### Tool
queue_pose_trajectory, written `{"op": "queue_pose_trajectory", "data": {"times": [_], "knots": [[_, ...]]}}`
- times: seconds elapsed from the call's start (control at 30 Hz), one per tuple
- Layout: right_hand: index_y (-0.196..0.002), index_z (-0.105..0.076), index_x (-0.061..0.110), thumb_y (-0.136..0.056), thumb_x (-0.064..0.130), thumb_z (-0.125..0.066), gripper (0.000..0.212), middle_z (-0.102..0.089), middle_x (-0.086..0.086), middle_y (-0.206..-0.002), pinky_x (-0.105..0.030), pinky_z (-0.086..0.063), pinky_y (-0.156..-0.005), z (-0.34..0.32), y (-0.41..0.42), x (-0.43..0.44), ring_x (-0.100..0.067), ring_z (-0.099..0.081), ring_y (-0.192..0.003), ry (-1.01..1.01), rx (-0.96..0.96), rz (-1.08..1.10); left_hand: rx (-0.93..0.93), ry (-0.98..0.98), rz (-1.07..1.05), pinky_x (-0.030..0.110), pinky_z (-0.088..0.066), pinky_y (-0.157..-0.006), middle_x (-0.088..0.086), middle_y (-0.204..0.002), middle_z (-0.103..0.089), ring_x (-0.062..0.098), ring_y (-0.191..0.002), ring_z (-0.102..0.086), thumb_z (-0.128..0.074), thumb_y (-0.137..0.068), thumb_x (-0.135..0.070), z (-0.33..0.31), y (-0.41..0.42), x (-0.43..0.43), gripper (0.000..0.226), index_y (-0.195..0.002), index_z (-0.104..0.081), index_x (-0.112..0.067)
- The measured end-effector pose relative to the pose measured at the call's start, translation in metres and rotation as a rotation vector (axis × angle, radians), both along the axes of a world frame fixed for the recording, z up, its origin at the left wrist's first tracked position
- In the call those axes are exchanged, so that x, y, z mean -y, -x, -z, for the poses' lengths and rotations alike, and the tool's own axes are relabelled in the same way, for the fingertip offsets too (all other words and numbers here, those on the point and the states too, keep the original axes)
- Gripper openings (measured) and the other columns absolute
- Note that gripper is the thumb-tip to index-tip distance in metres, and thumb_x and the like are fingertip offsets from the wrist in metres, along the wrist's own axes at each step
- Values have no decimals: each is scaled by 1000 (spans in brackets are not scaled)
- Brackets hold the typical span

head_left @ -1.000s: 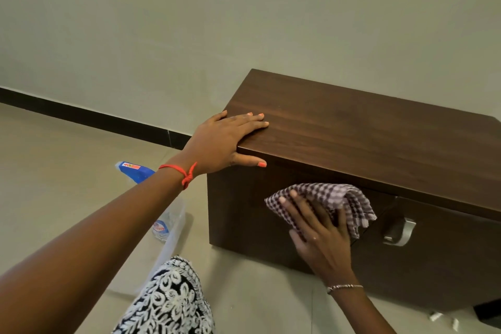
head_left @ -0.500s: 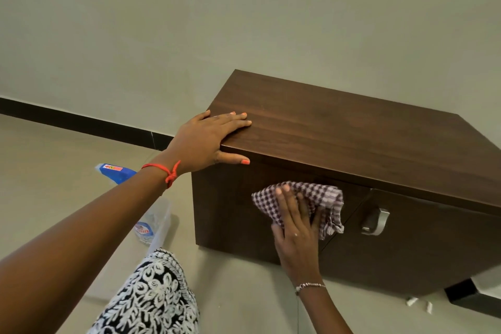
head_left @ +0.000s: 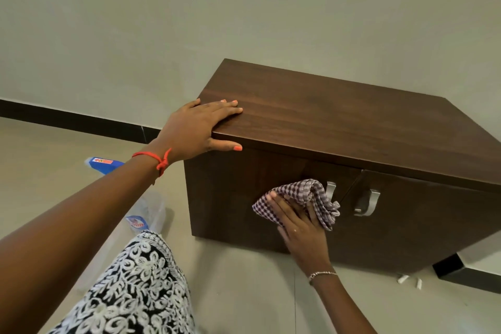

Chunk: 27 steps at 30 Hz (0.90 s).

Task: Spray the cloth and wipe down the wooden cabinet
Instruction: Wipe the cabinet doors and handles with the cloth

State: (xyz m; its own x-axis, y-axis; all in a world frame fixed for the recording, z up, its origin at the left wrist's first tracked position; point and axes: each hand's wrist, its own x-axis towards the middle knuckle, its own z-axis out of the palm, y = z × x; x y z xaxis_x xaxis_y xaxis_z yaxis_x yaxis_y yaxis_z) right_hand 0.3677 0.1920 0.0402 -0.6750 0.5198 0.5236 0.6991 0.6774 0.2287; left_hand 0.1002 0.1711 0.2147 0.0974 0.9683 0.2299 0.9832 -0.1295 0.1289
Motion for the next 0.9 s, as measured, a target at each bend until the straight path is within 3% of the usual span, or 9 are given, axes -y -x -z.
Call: {"op": "queue_pose_trajectory", "data": {"times": [0.1, 0.17, 0.27, 0.37, 0.43, 0.57, 0.7, 0.8, 0.9], "knots": [[-148, 2, 28, -82, 29, -42, 79, 12, 16, -155, -36, 11, -116, -5, 30, 6, -4, 6, -142, 77, -237, 84, -2, 1, -12, 36, -9, -114, -10, -153, -21, 9, -140, -17, -34, -67, -73, -1, 1, 1, 86, -143, -23, -33], [-147, 4, 28, -79, 31, -42, 82, 13, 16, -155, -39, 14, -114, -7, 45, 2, -6, 9, -142, 87, -271, 68, 0, 8, -11, 36, -10, -114, -10, -152, -22, 9, -140, -17, -35, -67, -73, -1, 0, 1, 87, -143, -23, -34], [-148, -2, 24, -77, 22, -57, 90, 6, 14, -156, -38, 5, -116, 11, 33, -10, -9, -14, -141, -41, -27, -124, 7, 3, -16, 35, -10, -113, -10, -152, -23, 9, -140, -18, -35, -66, -74, 0, 0, 0, 87, -143, -24, -34], [-149, -10, 24, -76, 3, -65, 94, -13, 12, -156, -41, -31, -111, 40, -2, -20, -14, -30, -137, -76, 325, -228, 6, -12, -21, 35, -11, -113, -11, -152, -24, 8, -140, -19, -37, -66, -76, 1, 2, -1, 87, -142, -25, -35], [-148, -14, 29, -80, -1, -58, 86, -29, 7, -152, -43, -48, -95, 51, -28, -29, -23, -45, -129, -16, 360, -207, 8, -16, -15, 35, -12, -113, -11, -151, -25, 8, -140, -19, -36, -67, -80, 3, 2, -1, 87, -142, -25, -35], [-149, -12, 26, -80, -3, -57, 87, -15, 12, -155, -43, -47, -96, 45, -56, -28, -19, -40, -132, 49, 385, -181, 10, -21, -26, 34, -12, -112, -11, -151, -25, 8, -139, -20, -39, -68, -75, 2, 0, -1, 85, -142, -27, -35], [-149, -9, 24, -85, 2, -50, 79, -6, 13, -157, -39, -28, -111, 53, -29, -20, -11, -25, -138, 92, 271, -180, 10, -33, -24, 33, -12, -112, -11, -151, -27, 8, -139, -21, -40, -66, -79, 2, -1, 0, 88, -141, -28, -34], [-148, -13, 27, -83, -5, -45, 79, -15, 16, -155, -37, -39, -105, 68, -4, -19, -11, -31, -137, 110, 280, -224, 13, -34, -26, 34, -14, -112, -10, -151, -27, 8, -139, -21, -40, -66, -74, 3, -1, -1, 86, -141, -28, -34], [-142, -32, 30, -86, 1, -33, 63, -38, 13, -146, -38, -49, -94, 82, 7, -22, -20, -40, -131, 127, 432, -281, 5, -51, -33, 34, -15, -111, -11, -150, -27, 8, -139, -22, -42, -67, -75, 3, 0, -1, 85, -141, -29, -34]]}}
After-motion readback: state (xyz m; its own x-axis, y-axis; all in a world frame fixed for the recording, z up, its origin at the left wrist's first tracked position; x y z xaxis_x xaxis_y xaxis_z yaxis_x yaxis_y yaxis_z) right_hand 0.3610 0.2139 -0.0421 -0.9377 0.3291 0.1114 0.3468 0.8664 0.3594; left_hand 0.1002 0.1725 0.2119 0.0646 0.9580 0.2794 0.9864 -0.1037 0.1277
